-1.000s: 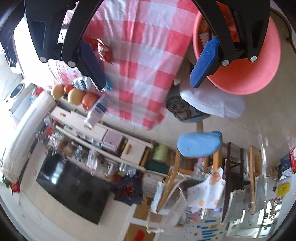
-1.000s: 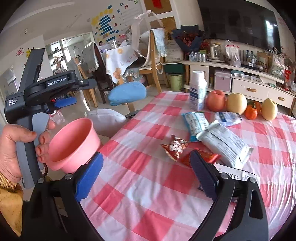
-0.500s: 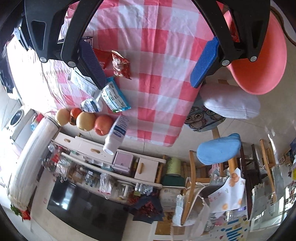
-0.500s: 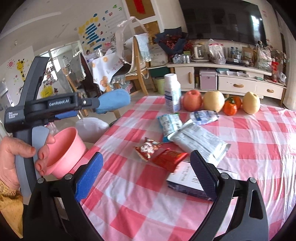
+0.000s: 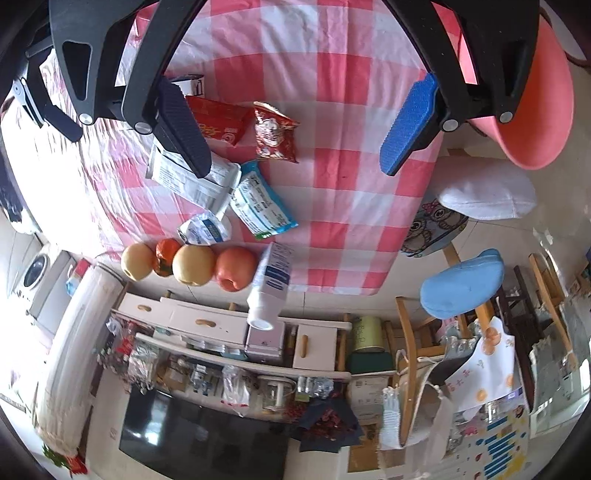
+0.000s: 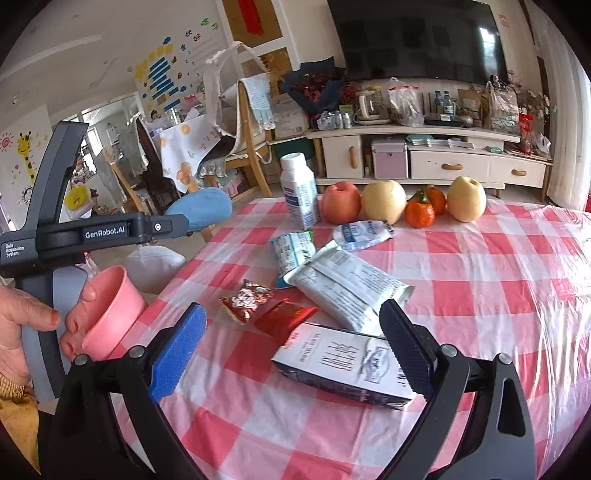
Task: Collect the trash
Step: 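Move both tools back over the table toward the remaining packets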
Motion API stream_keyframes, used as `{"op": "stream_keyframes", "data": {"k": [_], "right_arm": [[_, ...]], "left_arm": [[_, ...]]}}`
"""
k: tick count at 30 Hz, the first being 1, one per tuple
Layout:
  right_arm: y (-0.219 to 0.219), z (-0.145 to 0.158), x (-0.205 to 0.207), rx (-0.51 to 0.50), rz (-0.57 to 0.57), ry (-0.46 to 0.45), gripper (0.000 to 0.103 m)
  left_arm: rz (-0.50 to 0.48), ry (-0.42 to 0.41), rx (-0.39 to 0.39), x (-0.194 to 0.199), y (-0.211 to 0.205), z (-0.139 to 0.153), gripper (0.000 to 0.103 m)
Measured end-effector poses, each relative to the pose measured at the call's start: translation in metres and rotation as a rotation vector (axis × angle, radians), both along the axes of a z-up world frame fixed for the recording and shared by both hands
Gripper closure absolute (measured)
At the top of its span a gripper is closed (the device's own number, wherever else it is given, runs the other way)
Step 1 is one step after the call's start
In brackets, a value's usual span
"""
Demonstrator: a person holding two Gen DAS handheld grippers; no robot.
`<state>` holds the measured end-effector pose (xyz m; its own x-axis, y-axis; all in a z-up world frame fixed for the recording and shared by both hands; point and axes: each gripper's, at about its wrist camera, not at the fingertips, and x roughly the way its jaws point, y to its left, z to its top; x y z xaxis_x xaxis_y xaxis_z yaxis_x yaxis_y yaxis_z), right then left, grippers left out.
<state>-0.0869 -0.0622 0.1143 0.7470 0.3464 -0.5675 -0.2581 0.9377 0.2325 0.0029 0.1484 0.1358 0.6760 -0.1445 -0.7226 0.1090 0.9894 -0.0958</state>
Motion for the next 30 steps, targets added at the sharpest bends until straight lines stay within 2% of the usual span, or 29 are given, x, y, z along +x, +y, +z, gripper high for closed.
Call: {"op": "stream_keyframes", "data": {"k": [9, 30], "right_arm": [[-0.02, -0.003, 0.002, -0.027, -0.031, -0.008, 0.008], [-0.049, -0.017, 0.018, -0.045, -0.063, 0.022, 0.007]], "left_arm": [[-0.048, 0.01, 0.042, 0.004, -0.031, -0.003, 0.011], [-0.084, 0.06, 0.11, 0.023, -0.081, -0.017, 0.011]]}}
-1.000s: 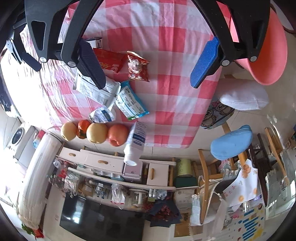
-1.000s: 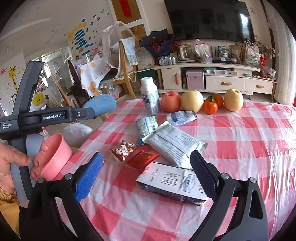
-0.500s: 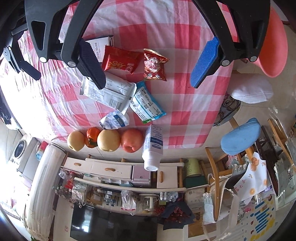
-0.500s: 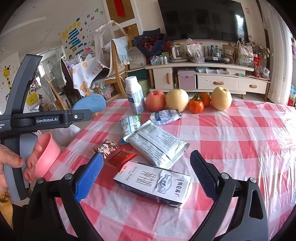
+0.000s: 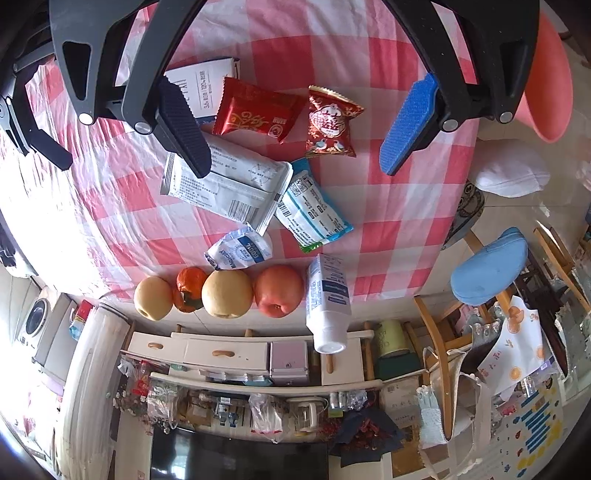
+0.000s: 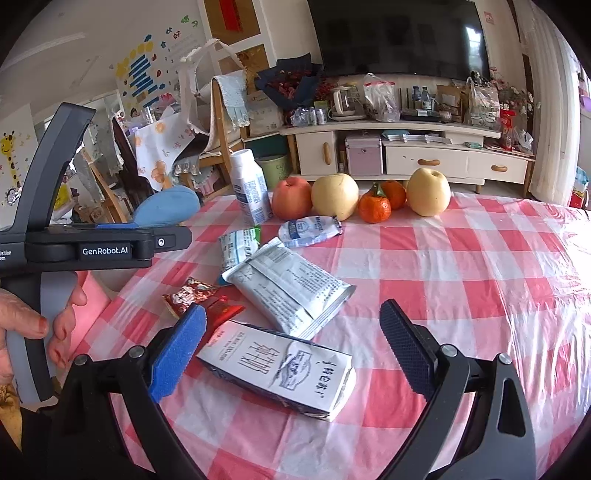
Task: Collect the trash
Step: 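Move both tools back over the table toward the remaining packets, then grasp the blue-and-white packet with the left tool while the right tool reaches the grey packet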
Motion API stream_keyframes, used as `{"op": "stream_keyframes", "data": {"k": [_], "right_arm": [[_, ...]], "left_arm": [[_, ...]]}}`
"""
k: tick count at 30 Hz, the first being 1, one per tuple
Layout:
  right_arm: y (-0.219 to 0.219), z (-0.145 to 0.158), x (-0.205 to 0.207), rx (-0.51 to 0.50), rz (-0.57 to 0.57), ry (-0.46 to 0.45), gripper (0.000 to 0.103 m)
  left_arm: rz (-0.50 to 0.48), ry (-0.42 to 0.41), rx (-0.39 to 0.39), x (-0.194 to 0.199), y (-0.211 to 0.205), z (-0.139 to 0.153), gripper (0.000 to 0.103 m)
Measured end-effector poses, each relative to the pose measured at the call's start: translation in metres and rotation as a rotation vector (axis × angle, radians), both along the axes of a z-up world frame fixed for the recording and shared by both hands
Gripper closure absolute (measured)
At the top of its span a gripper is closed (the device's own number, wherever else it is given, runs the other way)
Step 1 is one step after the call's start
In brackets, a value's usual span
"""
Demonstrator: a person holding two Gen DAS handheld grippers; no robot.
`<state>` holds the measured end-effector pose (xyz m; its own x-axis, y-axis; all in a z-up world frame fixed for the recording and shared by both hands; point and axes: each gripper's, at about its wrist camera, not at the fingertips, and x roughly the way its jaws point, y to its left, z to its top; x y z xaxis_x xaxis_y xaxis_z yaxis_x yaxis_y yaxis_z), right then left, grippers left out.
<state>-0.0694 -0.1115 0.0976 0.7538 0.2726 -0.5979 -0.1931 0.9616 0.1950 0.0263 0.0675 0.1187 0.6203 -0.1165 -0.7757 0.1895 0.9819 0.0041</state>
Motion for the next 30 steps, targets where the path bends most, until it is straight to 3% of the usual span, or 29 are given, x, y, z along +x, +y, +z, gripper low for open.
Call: {"op": "stream_keyframes", "data": {"k": [21, 30], "right_arm": [[-0.006, -0.011, 0.022, -0.034, 0.004, 0.024, 0.007], [-0.006, -0.017, 0.032, -0.042, 0.008, 0.044, 0.007]], "left_arm": [[0.049, 0.038, 0.014, 0.033, -0.017, -0.016, 0.011], [0.103, 0.081, -0.06, 0.051, -0.011, -0.026, 0.011]]}}
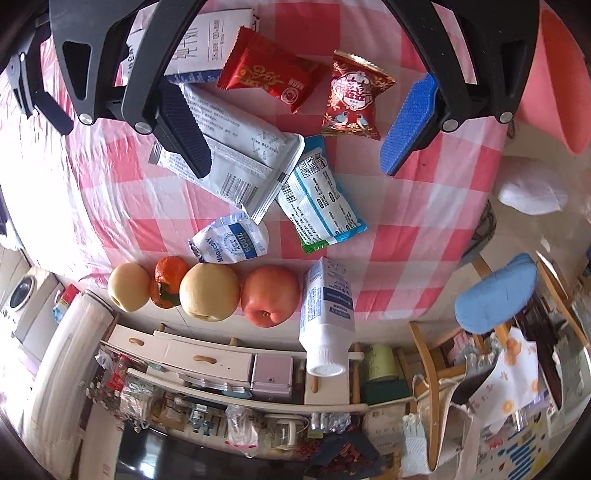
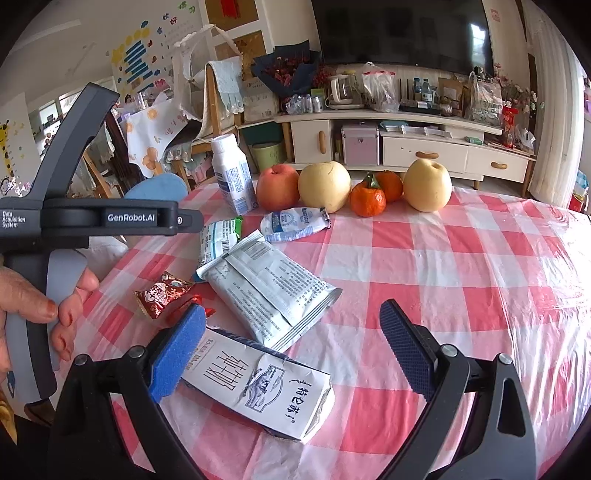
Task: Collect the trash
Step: 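Grasp the blue-and-white packet with the left tool while the right tool reaches the grey packet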
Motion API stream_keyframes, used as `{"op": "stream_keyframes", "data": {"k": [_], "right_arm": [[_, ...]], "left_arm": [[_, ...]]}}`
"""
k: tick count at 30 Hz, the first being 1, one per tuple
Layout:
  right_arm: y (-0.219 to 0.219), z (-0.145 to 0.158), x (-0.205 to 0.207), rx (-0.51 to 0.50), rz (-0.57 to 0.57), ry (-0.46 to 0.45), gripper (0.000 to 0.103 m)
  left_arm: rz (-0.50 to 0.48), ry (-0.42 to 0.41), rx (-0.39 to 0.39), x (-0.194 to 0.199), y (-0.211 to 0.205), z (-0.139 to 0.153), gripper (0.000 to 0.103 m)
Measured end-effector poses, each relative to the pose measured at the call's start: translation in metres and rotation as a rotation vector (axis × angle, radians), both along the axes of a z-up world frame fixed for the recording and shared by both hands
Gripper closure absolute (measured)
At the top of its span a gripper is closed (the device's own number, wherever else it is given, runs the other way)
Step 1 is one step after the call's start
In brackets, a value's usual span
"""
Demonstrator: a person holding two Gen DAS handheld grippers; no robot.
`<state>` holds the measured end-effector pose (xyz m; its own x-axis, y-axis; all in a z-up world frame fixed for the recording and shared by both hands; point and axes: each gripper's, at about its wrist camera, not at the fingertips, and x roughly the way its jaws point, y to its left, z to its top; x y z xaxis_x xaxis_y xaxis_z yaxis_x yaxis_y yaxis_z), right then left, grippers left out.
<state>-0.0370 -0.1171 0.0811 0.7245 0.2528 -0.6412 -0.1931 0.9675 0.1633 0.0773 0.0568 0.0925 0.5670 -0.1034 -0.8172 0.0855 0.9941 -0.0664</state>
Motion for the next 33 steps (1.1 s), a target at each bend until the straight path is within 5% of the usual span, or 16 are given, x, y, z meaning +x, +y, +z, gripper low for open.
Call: {"op": "stream_keyframes", "data": {"k": [11, 22, 33], "right_arm": [[0.003, -0.023, 0.03, 0.014, 0.094, 0.105, 0.007], [0.012, -0.04, 0.058, 0.022, 0.206, 0.175, 0.007], [0.037, -0.056, 0.079, -0.168, 0.294, 0.16, 0.007]], "left_arm": [[0.093, 0.089, -0.12, 0.025, 0.009, -0.024, 0.011], [0.174, 0.151, -0.148, 0.051, 0.013, -0.053, 0.011], [0.208, 0.201, -0.129, 0.079, 0.012, -0.081, 0.011]]}}
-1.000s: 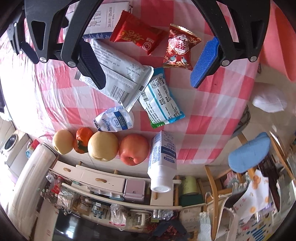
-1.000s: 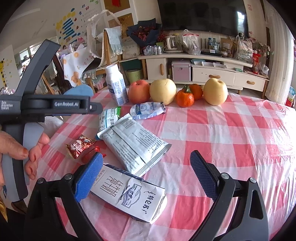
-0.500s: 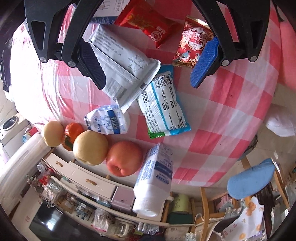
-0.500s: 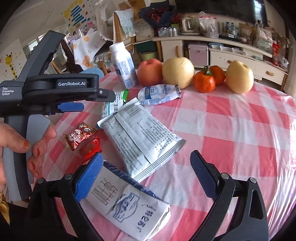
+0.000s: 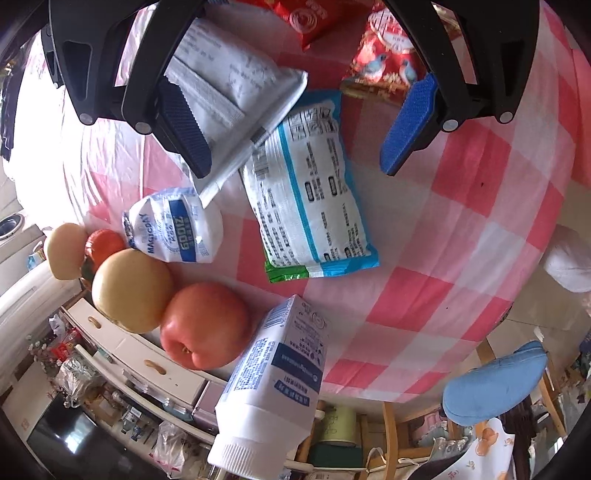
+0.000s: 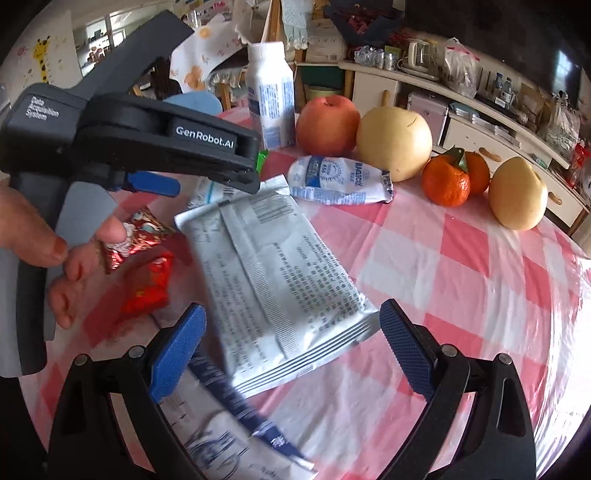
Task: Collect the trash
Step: 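Grasp the blue-and-white packet with the left tool while the right tool reaches the grey packet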
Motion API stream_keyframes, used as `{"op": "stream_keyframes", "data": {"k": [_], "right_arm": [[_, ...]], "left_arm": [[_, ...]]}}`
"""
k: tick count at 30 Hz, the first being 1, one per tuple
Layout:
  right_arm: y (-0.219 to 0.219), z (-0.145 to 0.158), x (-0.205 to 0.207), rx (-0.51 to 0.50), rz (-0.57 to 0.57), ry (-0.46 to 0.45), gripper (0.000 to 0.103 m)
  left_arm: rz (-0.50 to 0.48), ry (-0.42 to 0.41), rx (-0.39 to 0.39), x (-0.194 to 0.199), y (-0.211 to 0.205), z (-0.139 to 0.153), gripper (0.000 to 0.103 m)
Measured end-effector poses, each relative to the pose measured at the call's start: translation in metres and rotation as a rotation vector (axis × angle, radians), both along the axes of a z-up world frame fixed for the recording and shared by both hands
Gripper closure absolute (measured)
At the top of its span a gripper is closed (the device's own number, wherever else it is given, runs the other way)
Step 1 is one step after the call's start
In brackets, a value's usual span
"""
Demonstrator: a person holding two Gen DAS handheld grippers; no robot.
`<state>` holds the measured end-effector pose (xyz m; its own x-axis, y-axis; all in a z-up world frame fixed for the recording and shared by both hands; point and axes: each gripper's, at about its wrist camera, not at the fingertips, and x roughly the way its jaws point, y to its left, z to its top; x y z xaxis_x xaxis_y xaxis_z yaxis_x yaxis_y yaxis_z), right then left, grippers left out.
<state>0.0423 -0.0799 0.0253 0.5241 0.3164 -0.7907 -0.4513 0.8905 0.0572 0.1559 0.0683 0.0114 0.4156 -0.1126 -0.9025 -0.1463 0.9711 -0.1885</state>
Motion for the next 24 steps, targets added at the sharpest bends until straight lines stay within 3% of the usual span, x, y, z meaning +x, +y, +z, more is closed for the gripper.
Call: {"op": "stream_keyframes", "data": {"k": [8, 14, 16, 20, 24], "right_arm": [[0.006, -0.006, 0.014, 0.006, 0.039, 0.035, 0.007], [0.009, -0.008, 0.011, -0.021, 0.051, 0.023, 0.01], [0.01, -0.009, 0.007, -0.03, 0.054, 0.018, 0.014], [0.009, -0.007, 0.001, -0.026, 0.071, 0.006, 0.023], [0.011, -0.004, -0.007, -0.025, 0.081, -0.009, 0.041]], "left_arm": [[0.002, -0.015, 0.034, 0.012, 0.0, -0.009, 0.012], [-0.023, -0.038, 0.025, 0.007, -0.004, -0.006, 0.032], [-0.015, -0.037, 0.036, 0.005, -0.003, -0.004, 0.042], [-0.026, -0.038, 0.035, 0.0, 0.0, -0.004, 0.049], [-0.042, -0.042, 0.029, -0.005, 0.006, -0.004, 0.054]]}}
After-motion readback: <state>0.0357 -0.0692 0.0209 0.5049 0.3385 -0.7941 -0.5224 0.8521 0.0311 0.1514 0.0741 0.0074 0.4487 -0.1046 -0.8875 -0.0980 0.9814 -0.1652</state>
